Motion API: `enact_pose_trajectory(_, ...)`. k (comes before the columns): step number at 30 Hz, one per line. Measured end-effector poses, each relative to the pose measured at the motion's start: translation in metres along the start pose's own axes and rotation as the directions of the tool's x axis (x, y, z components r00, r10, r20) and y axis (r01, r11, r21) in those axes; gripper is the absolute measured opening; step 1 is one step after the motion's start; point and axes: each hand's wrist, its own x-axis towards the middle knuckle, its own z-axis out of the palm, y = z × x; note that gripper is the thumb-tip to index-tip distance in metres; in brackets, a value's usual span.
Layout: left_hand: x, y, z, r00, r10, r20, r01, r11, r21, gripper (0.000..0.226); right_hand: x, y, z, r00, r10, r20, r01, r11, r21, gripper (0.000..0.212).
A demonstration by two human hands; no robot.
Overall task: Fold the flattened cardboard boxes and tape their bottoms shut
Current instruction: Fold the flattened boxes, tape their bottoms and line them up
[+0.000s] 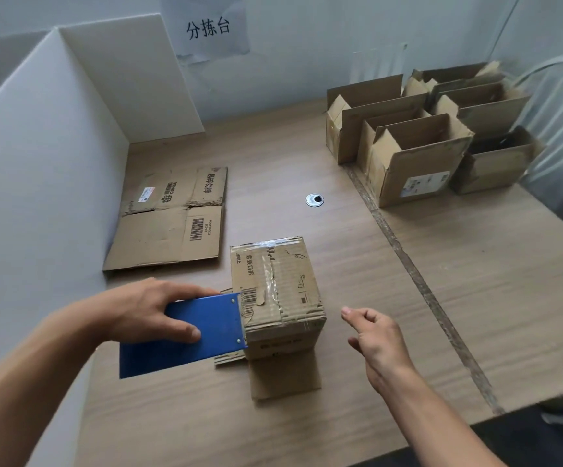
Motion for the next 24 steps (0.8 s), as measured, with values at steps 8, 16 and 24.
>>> enact_pose_trajectory(8,-0.015,-0.001,-0.010,0.998,0.001,0.061,0.005,0.995,-0.095,0.060,0.003,0.001,0.008,1.000,0.004,-0.012,-0.004,1.000,-0.001,0.020)
enact_pose_trajectory(16,0.004,-0.002,-0.006,0.990,-0.107,0.091,0.114,0.991,-0.074,0.061,0.007,0.002,0.005,0.999,0.041,0.001,-0.041,0.999,-0.032,0.020)
enact_pose_trajectory(24,0.018,-0.007,0.001,0.975,-0.185,0.123,0.195,0.978,-0.071,0.055,0.008,0.009,0.013,0.995,0.100,0.024,-0.096,0.986,-0.134,0.020)
